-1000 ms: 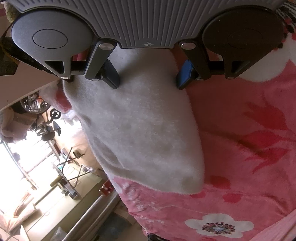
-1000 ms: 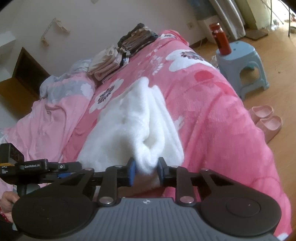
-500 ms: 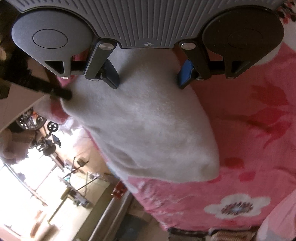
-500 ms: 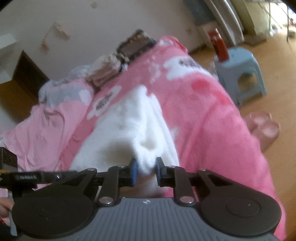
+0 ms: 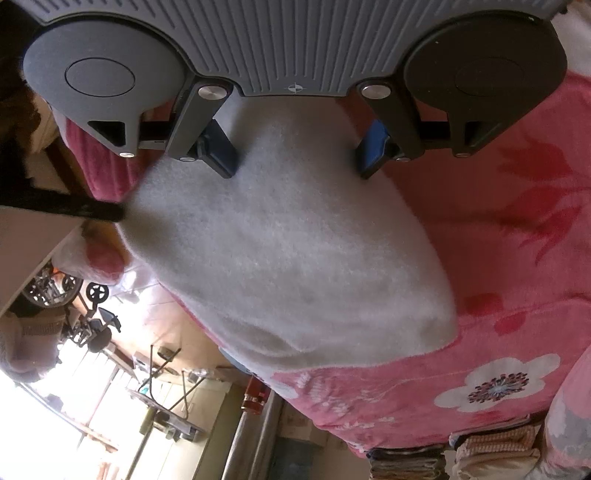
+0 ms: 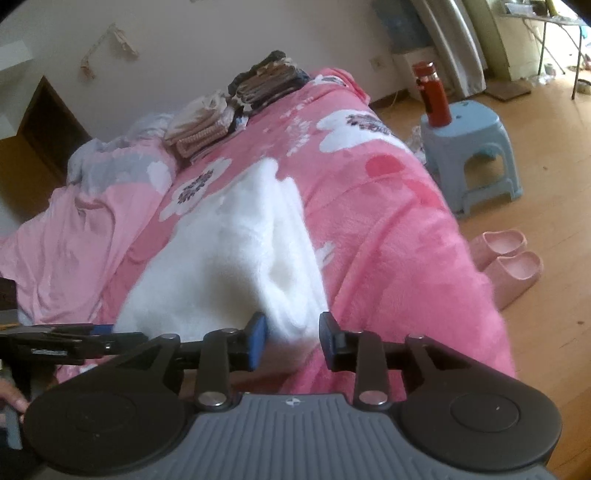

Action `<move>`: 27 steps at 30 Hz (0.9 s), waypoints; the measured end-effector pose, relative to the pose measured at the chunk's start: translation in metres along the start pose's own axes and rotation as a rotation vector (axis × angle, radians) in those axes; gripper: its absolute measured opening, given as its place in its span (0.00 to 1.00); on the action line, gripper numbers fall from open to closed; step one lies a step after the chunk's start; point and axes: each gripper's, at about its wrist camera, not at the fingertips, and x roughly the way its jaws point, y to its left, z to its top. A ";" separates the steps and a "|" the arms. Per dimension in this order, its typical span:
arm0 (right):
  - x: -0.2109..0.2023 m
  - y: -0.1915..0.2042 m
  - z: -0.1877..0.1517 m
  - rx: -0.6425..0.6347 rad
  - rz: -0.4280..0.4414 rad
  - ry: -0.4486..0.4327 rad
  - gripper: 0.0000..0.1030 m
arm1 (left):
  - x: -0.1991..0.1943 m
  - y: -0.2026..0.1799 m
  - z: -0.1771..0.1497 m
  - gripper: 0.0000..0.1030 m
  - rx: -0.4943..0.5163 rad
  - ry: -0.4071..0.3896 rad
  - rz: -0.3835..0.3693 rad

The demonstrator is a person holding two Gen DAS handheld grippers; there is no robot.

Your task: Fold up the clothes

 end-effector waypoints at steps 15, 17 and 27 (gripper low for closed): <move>-0.010 0.077 0.024 -0.326 -0.011 -0.111 0.25 | -0.031 -0.010 -0.003 0.68 0.153 -0.138 -0.003; -0.003 0.086 0.018 -0.366 -0.021 -0.093 0.17 | -0.038 -0.013 -0.002 0.66 0.188 -0.202 0.001; 0.042 0.066 -0.003 -0.357 -0.151 0.024 0.05 | 0.004 -0.028 -0.002 0.62 0.232 -0.145 -0.051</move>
